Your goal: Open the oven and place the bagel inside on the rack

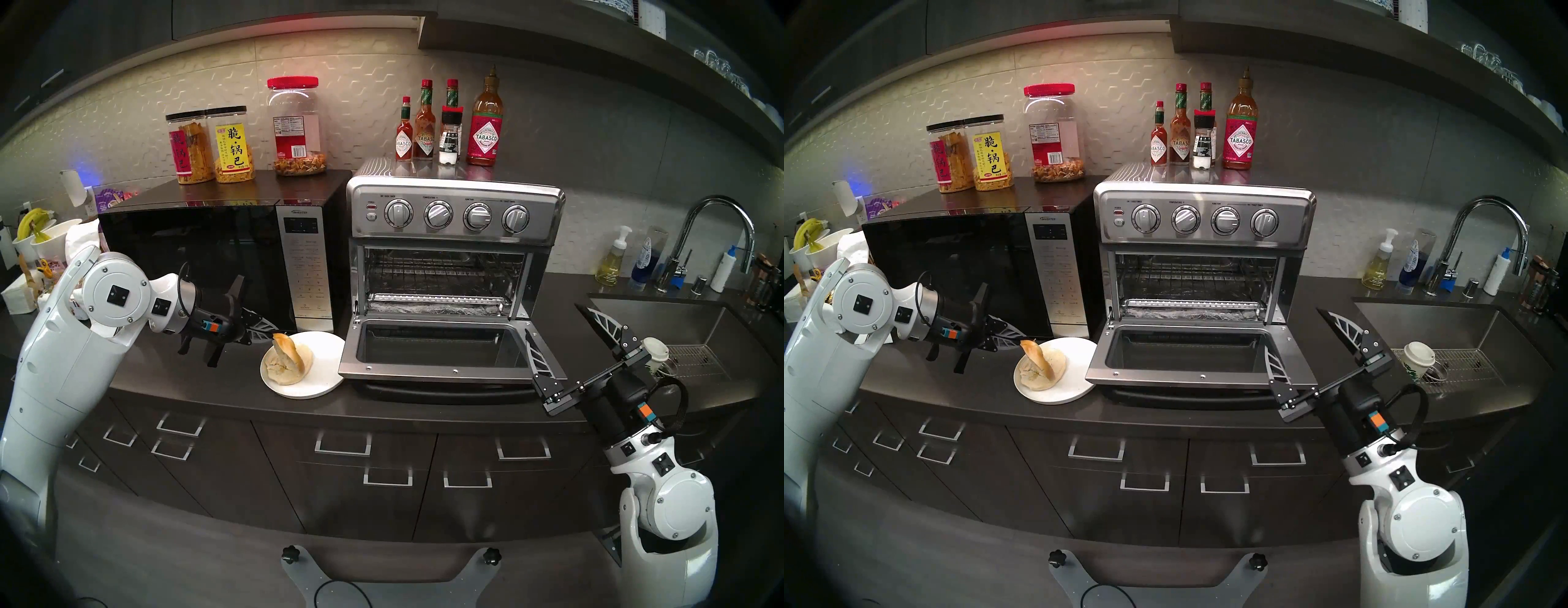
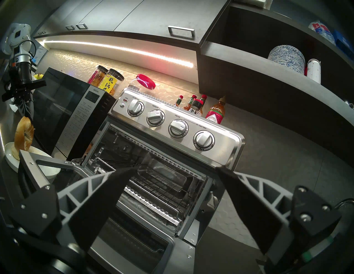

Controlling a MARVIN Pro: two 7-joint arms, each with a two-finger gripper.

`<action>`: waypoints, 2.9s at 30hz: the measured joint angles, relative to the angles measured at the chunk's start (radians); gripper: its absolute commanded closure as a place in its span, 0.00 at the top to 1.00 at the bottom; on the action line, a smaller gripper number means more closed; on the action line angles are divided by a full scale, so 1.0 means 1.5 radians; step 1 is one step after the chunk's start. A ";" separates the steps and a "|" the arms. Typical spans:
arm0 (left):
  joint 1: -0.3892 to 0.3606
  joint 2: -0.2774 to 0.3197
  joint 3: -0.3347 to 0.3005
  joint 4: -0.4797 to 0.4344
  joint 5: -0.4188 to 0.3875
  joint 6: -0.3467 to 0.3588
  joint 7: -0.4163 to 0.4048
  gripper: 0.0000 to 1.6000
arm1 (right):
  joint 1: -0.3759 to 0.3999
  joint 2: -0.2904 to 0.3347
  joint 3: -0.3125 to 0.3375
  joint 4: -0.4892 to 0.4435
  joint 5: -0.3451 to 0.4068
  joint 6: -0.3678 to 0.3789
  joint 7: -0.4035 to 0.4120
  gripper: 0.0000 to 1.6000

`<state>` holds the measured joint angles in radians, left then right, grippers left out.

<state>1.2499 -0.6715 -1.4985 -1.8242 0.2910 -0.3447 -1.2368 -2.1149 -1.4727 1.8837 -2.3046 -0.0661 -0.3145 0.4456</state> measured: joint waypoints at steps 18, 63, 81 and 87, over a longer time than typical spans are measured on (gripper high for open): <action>-0.122 -0.082 0.101 0.048 0.045 -0.012 -0.044 0.00 | 0.000 0.000 0.000 0.000 0.000 0.000 0.000 1.00; -0.045 0.036 -0.036 -0.049 -0.101 0.014 -0.166 0.00 | 0.000 0.000 0.000 0.000 0.000 0.000 0.000 1.00; -0.074 0.021 0.053 0.002 -0.065 -0.018 -0.155 0.00 | 0.000 0.000 0.000 0.000 0.000 0.000 0.000 1.00; -0.100 0.003 0.090 0.020 -0.050 -0.024 -0.149 0.00 | 0.000 0.000 0.000 0.000 0.000 0.000 0.000 1.00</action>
<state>1.1000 -0.6671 -1.3639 -1.7940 0.2161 -0.3801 -1.4599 -2.1148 -1.4727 1.8838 -2.3049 -0.0660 -0.3146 0.4458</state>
